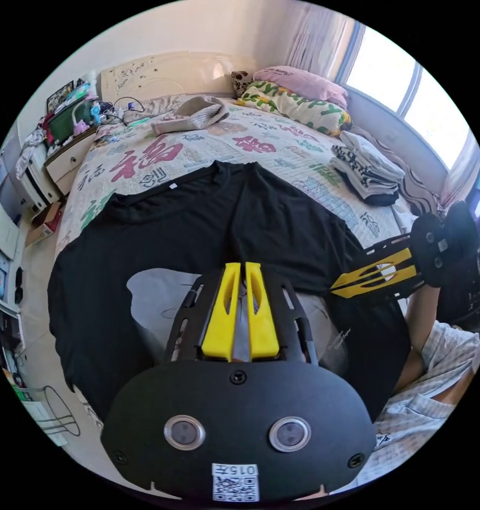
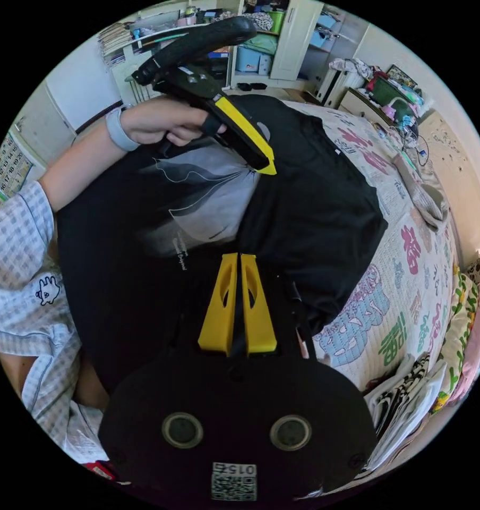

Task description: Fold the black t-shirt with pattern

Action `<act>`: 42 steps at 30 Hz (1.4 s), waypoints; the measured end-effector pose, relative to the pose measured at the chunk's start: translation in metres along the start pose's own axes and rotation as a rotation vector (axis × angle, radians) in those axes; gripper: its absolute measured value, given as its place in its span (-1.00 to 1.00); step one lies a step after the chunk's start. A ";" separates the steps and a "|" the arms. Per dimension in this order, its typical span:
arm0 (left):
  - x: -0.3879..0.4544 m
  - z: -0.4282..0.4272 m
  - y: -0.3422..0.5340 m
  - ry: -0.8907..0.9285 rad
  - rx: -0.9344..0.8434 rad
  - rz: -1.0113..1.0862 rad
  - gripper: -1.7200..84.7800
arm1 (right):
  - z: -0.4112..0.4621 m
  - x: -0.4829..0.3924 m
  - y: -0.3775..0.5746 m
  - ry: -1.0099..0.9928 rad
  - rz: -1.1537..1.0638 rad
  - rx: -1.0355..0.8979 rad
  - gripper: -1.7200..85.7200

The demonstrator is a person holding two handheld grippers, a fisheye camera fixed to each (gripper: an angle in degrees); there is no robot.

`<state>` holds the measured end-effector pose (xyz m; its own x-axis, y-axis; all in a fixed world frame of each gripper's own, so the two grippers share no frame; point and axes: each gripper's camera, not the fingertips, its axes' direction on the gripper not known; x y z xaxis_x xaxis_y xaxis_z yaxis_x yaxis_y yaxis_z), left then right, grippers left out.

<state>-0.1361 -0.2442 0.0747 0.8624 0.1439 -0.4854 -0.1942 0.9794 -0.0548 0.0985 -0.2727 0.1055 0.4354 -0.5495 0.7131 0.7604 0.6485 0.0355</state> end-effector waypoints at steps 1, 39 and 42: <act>-0.003 -0.004 0.000 0.007 0.008 -0.006 -0.92 | 0.000 0.000 -0.002 -0.006 0.003 0.008 -0.97; -0.500 -0.291 0.320 0.814 0.616 -0.769 -0.68 | 0.175 -0.073 -0.587 0.005 0.072 -0.059 -0.77; -0.503 -0.297 0.311 0.837 0.582 -0.711 -0.67 | 0.215 -0.084 -0.627 0.049 0.073 -0.156 -0.75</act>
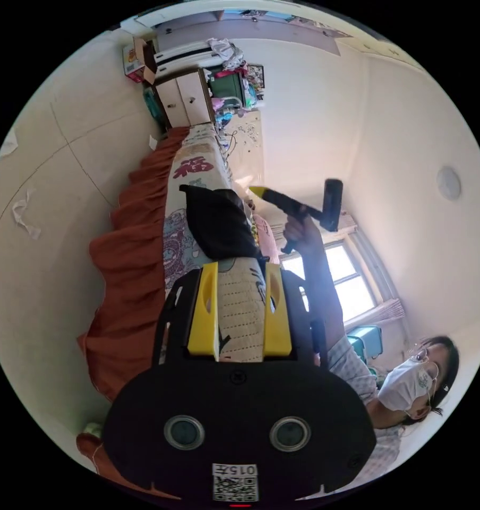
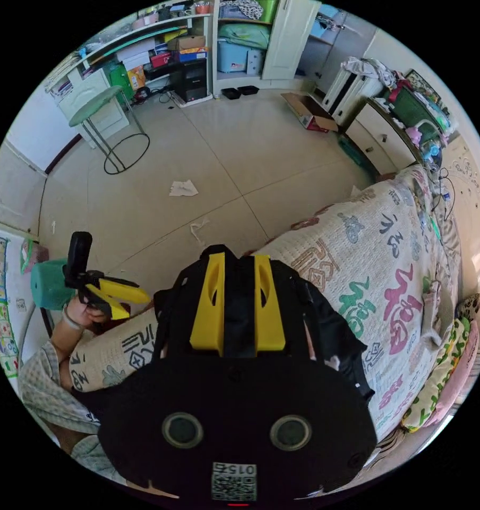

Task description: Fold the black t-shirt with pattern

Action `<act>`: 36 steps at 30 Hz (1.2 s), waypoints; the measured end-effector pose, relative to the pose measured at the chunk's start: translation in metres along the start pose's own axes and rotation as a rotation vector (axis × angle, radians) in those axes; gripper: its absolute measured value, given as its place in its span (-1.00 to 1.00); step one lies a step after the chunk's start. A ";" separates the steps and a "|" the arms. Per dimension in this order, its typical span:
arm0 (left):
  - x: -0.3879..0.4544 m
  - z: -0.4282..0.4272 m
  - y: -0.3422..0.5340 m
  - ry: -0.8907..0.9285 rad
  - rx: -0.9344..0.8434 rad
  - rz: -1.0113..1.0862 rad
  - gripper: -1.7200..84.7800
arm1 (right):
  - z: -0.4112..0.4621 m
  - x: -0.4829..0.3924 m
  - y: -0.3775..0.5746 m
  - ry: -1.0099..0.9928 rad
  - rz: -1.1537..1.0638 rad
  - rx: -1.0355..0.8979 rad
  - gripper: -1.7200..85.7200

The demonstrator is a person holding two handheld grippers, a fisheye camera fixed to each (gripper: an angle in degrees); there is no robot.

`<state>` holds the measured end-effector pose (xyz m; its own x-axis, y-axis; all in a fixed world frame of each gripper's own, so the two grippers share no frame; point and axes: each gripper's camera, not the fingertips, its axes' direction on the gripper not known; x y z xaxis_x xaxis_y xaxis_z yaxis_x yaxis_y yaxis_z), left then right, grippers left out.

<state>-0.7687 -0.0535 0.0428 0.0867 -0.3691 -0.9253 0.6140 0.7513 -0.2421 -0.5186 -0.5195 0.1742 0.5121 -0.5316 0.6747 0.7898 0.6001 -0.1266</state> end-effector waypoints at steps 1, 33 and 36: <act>0.001 0.000 -0.002 0.009 -0.007 0.007 -0.67 | 0.007 -0.003 -0.007 0.017 -0.002 -0.023 -0.74; 0.005 0.040 0.008 -0.113 0.018 0.155 -0.92 | -0.049 0.050 0.063 -0.088 0.128 0.318 -0.98; 0.051 0.042 0.031 -0.106 0.024 0.314 -0.93 | -0.070 0.062 0.120 -0.144 0.134 0.447 -0.98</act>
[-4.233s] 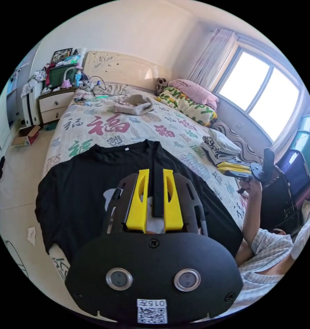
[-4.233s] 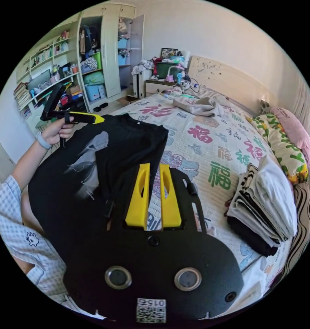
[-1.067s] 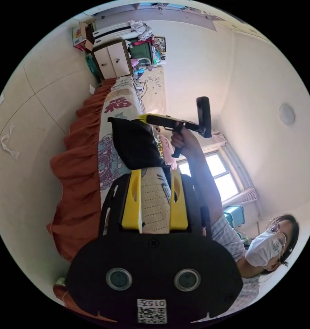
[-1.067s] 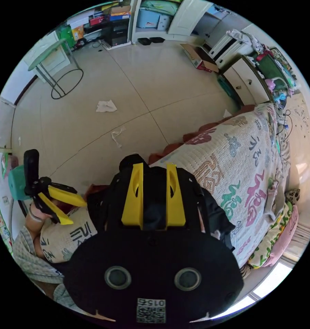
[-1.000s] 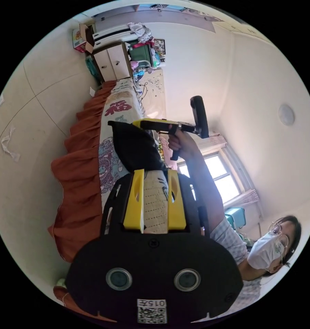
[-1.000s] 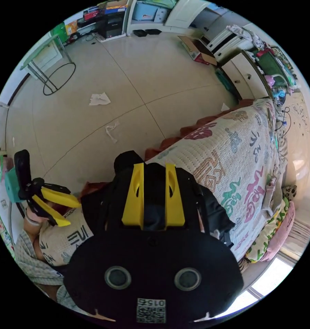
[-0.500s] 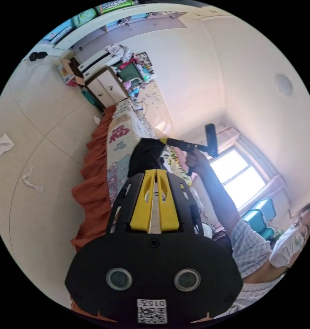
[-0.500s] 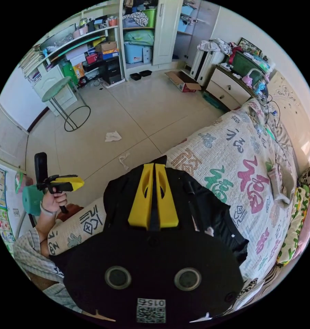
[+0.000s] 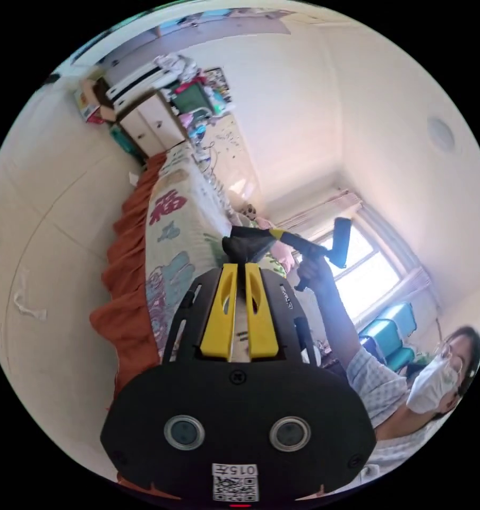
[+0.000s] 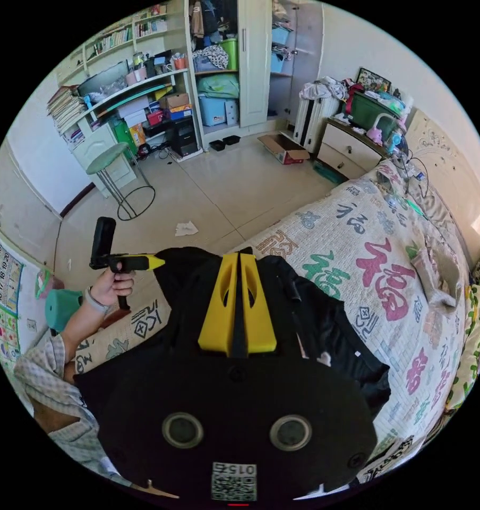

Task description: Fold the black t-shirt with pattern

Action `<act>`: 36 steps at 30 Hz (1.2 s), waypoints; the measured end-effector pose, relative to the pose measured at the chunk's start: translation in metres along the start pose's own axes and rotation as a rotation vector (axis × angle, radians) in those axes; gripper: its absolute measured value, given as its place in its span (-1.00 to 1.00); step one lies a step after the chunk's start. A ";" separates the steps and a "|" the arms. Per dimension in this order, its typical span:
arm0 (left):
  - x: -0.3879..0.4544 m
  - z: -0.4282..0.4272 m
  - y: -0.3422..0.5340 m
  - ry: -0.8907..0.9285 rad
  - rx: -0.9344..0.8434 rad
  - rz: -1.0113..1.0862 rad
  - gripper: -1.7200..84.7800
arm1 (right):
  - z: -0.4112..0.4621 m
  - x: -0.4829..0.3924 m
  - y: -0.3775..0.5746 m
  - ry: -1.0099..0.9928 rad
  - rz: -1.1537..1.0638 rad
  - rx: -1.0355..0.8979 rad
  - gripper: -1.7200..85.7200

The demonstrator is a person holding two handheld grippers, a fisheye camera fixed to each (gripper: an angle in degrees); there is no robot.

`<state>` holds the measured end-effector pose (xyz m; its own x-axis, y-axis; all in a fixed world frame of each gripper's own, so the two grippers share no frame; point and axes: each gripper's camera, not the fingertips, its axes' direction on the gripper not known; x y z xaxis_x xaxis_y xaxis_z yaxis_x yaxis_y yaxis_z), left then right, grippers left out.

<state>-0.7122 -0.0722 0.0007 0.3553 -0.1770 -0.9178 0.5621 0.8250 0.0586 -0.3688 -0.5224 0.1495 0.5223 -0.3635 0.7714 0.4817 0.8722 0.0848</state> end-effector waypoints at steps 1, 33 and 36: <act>0.015 0.003 0.002 0.003 -0.012 0.045 -0.93 | -0.010 0.002 0.012 -0.015 0.003 0.023 -0.98; 0.163 0.192 0.182 -0.597 -0.252 0.417 -0.96 | -0.078 0.047 0.045 0.023 0.159 0.023 -0.97; 0.136 0.161 0.166 -0.603 -0.091 0.313 -0.97 | -0.073 0.038 0.012 -0.007 0.151 0.066 -0.97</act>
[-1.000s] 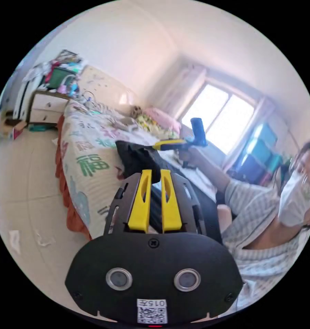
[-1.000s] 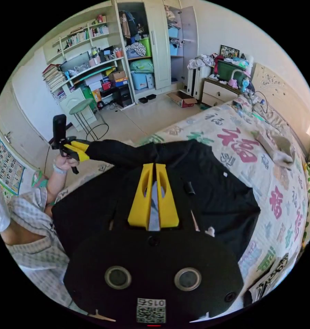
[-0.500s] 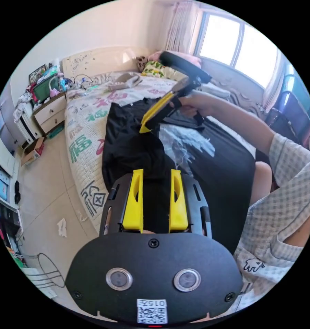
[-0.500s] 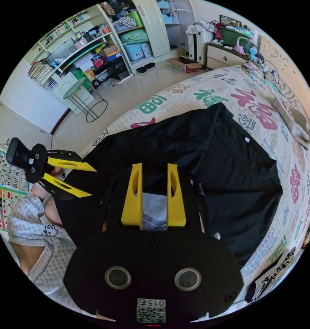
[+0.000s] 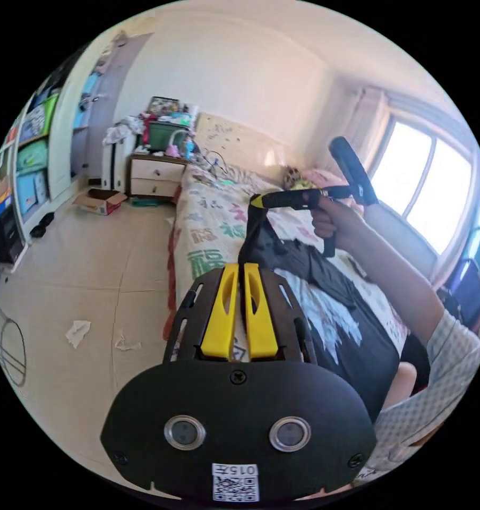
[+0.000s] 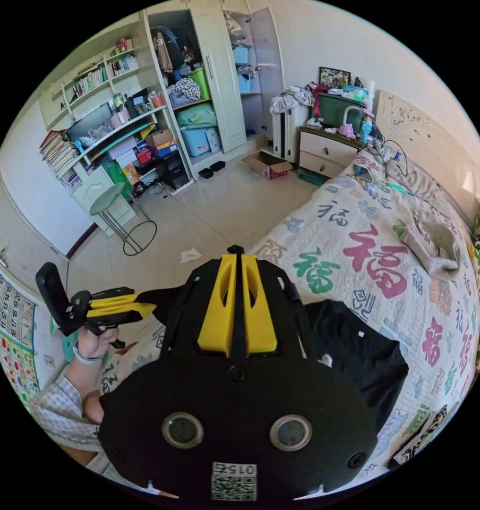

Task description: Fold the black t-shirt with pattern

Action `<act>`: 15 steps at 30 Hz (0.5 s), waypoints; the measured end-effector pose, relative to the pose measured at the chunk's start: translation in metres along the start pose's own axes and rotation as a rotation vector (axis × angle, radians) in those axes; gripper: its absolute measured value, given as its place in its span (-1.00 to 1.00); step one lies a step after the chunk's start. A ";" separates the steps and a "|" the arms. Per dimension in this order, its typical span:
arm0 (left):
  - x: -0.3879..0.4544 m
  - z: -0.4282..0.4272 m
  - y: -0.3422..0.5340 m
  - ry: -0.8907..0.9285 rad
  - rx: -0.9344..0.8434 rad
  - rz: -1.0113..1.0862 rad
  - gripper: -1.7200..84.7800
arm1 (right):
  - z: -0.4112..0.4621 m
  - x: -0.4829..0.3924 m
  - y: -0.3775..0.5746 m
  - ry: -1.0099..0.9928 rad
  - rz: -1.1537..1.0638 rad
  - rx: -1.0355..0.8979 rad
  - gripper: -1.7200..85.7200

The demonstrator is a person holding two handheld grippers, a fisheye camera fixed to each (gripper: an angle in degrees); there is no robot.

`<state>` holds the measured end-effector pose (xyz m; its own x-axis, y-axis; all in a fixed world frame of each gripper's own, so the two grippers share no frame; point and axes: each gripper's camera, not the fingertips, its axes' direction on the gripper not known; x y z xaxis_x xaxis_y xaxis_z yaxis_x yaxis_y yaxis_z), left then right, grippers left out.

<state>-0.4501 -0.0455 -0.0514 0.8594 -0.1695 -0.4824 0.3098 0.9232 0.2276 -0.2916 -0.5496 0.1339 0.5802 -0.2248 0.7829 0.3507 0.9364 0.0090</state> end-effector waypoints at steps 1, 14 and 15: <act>-0.007 -0.001 0.001 -0.005 0.015 -0.020 -0.97 | 0.002 -0.002 -0.005 -0.009 -0.004 0.000 -0.97; -0.002 0.012 0.028 0.104 0.015 0.098 -0.96 | -0.051 0.032 0.073 -0.023 -0.049 0.015 -0.97; 0.014 0.015 0.031 0.131 -0.022 0.166 -0.96 | -0.063 0.039 0.099 -0.023 -0.045 0.016 -0.96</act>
<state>-0.4224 -0.0243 -0.0382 0.8371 0.0309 -0.5461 0.1580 0.9422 0.2955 -0.1875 -0.4824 0.1259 0.5474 -0.2607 0.7953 0.3639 0.9299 0.0544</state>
